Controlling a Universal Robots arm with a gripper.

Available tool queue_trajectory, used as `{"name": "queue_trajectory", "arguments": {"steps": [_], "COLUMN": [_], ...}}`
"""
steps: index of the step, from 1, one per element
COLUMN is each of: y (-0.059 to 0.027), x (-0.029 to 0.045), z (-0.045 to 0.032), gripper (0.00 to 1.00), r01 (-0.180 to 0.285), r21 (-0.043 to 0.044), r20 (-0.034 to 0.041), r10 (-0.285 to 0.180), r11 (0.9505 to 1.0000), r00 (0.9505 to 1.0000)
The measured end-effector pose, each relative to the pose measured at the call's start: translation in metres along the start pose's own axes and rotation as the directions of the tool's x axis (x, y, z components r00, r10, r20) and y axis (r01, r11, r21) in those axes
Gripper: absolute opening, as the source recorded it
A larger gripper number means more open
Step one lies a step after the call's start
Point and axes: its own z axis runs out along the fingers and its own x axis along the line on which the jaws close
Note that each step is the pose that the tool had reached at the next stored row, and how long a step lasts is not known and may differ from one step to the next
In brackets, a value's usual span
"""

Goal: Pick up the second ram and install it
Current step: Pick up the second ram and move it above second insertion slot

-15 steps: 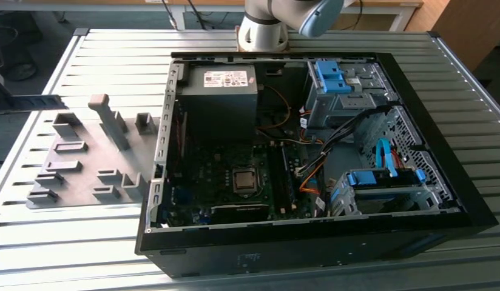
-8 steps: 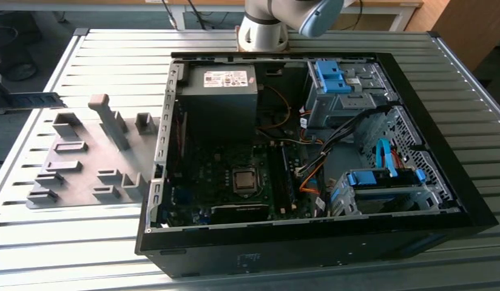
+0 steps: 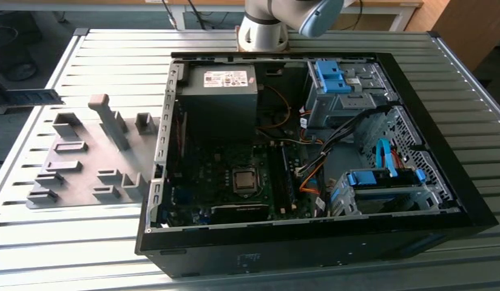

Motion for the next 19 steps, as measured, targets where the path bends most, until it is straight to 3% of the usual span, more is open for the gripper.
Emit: {"name": "queue_trajectory", "arguments": {"steps": [19], "y": [-0.0046], "x": [-0.0001], "z": [-0.0027], "gripper": [0.14], "r01": [0.0], "r21": [0.0004], "r20": [0.0], "r10": [0.0], "r11": [1.0], "r00": [1.0]}}
